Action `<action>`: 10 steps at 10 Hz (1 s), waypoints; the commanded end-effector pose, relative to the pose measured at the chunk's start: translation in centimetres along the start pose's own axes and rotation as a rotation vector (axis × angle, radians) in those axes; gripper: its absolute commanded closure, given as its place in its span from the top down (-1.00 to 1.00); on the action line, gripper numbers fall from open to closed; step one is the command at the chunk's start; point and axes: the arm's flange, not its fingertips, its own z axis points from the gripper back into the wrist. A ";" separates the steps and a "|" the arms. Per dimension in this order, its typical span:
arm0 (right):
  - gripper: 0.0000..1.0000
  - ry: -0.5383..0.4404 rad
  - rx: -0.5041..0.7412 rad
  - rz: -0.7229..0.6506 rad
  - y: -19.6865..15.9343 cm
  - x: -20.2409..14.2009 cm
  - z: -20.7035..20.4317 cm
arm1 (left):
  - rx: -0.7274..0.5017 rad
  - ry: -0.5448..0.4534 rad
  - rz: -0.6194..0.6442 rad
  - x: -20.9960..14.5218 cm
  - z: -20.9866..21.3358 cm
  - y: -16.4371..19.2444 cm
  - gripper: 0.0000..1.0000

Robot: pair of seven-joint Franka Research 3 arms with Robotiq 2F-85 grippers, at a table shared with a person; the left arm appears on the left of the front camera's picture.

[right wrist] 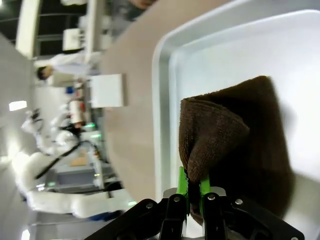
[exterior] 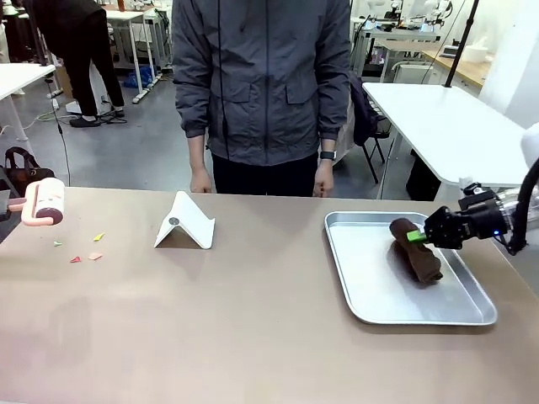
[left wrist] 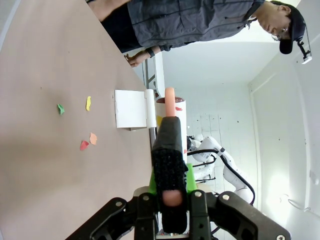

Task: Clean the surface of the table.
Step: If a person points to the right, clean the right side of the table with your right hand, and if they point to the left, clean the left side with your left hand.

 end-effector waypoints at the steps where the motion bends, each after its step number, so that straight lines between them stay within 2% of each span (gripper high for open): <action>1: -0.81 -0.031 0.234 -0.016 0.5 -0.6 1.8 | 0.000 0.003 -0.003 -0.4 0.0 -0.5 -1.00; 4: -0.81 -0.018 0.510 -0.057 1.8 -2.1 4.4 | 0.000 0.003 -0.003 -0.4 0.0 -0.5 -1.00; 6: -0.81 0.070 0.585 -0.069 3.4 -4.4 6.7 | 0.000 0.003 -0.003 -0.4 0.0 -0.5 -1.00; 7: -0.81 0.103 0.613 -0.125 4.1 -5.5 8.0 | 0.000 0.003 -0.003 -0.4 0.0 -0.5 -1.00; 9: -0.81 0.048 0.624 -0.236 5.0 -7.9 11.3 | 0.000 0.003 -0.003 -0.4 0.0 -0.5 -1.00; 10: -0.81 -0.030 0.609 -0.232 4.9 -9.0 12.7 | 0.000 0.003 -0.003 -0.4 0.0 -0.5 -1.00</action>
